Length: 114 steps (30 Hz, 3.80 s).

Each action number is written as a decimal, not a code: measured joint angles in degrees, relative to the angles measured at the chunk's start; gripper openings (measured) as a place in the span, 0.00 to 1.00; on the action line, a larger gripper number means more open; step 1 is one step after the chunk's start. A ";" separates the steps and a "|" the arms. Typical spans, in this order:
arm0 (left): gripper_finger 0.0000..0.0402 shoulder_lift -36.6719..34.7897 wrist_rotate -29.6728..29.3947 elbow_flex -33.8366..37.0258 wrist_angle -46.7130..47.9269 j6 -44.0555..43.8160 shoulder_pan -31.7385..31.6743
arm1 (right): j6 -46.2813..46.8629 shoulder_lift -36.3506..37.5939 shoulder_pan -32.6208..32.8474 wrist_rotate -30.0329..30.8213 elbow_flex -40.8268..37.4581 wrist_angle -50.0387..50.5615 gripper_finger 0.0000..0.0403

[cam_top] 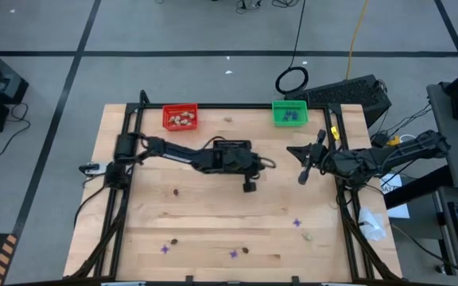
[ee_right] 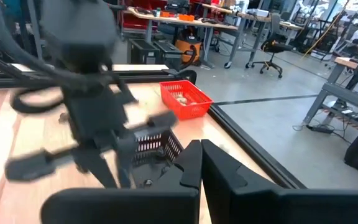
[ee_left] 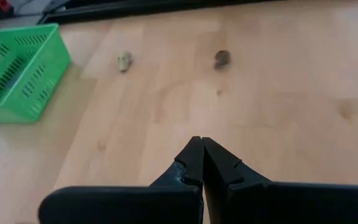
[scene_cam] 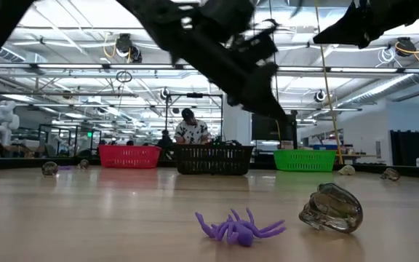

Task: Sort Halloween decoration
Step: Put the black skull toy into the black bin

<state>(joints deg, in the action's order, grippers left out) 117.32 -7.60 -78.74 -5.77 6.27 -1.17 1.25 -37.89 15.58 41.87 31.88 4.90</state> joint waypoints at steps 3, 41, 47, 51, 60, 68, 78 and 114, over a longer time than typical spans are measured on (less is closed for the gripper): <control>0.00 -5.42 -0.29 7.33 -3.07 -1.05 1.58 | 1.15 -0.17 0.10 -0.02 0.00 1.12 0.00; 0.00 -35.69 -8.17 67.95 -59.69 -9.01 14.45 | 47.94 -28.39 -6.58 -29.18 9.46 53.00 0.31; 0.00 -35.67 -7.81 67.93 -58.87 -9.05 14.45 | 42.77 -30.84 -12.35 -32.05 9.46 49.80 0.37; 0.00 -35.67 -7.54 67.93 -58.51 -9.21 14.45 | 40.82 -32.50 -14.91 -34.46 9.44 49.77 0.37; 0.00 -35.65 -7.45 67.93 -57.91 -10.38 14.45 | 39.40 -37.03 -16.37 -37.12 7.43 45.75 0.37; 0.00 -35.65 -7.43 67.93 -57.91 -10.37 14.45 | 39.32 -37.24 -17.14 -37.48 2.64 40.51 0.36; 0.00 -35.65 -7.39 67.91 -57.88 -10.37 14.45 | 36.92 -37.17 -17.14 -37.34 1.92 38.61 0.34; 0.00 -35.65 -5.91 67.89 -57.69 -10.39 14.45 | 27.90 -37.39 -17.31 -38.26 6.03 36.62 0.12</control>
<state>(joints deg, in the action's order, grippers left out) 81.67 -13.50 -10.85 -63.46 -4.12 13.28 29.15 -75.28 -1.74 3.60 37.91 41.52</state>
